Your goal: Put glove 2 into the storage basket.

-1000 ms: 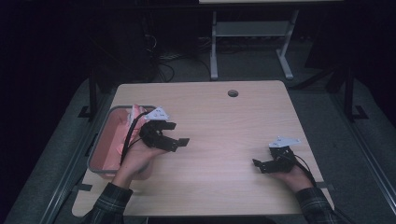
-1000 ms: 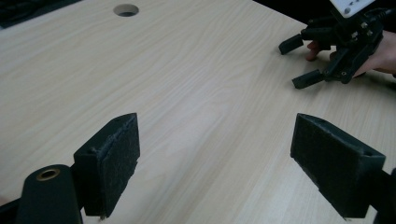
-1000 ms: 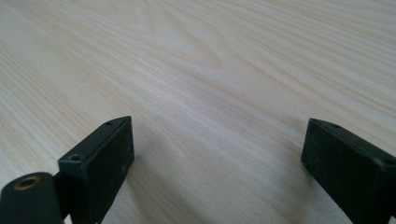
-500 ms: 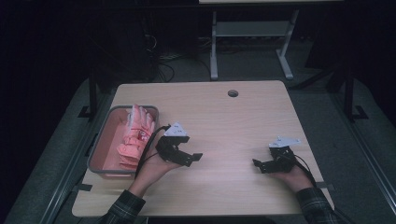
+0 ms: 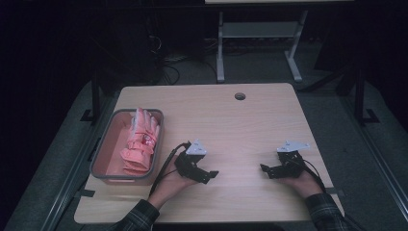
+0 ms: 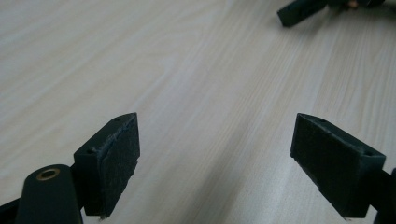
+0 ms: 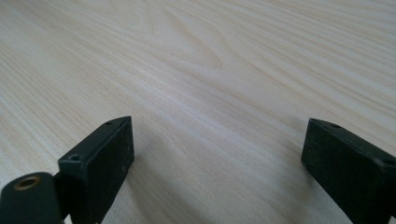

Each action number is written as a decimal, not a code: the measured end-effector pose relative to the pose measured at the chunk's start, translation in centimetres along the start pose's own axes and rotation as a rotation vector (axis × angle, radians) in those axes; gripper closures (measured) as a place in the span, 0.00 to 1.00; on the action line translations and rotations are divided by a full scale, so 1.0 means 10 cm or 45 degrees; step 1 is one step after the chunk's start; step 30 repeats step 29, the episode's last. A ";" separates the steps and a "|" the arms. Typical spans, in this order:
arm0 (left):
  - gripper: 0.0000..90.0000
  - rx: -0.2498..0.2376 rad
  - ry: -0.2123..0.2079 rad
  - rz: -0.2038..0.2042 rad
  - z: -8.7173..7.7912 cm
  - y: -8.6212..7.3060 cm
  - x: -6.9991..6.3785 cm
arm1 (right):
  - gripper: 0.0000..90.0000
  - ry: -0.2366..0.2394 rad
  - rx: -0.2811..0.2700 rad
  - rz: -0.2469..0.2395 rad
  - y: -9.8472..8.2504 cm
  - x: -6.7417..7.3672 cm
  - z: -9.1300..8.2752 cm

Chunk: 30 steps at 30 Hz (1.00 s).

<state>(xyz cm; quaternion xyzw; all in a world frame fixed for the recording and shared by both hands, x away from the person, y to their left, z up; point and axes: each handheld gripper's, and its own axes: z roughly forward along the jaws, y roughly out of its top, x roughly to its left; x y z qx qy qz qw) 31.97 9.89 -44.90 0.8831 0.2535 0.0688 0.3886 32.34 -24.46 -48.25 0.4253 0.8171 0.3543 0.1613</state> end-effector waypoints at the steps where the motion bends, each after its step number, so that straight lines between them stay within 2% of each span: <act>1: 0.17 0.004 0.001 0.002 0.03 -0.02 -0.01 | 0.10 0.000 -0.001 0.000 0.00 0.00 0.00; 5: 0.16 0.026 -0.003 0.013 0.14 -0.06 -0.04 | 0.10 0.000 -0.001 -0.001 0.00 0.00 0.00; 8: 0.16 0.040 0.021 0.039 0.18 -0.08 -0.05 | 0.10 0.001 0.000 -0.001 0.00 0.00 0.00; 11: 0.16 0.022 0.023 0.044 0.23 -0.13 -0.06 | 0.10 0.001 -0.001 -0.001 0.00 0.00 0.00; 14: 0.14 0.008 0.038 0.085 0.26 -0.17 -0.07 | 0.10 0.001 -0.001 0.000 0.00 0.00 0.00; 30: 0.14 0.009 0.034 0.090 0.26 -0.17 -0.07 | 0.10 0.005 0.000 -0.002 0.00 0.01 0.00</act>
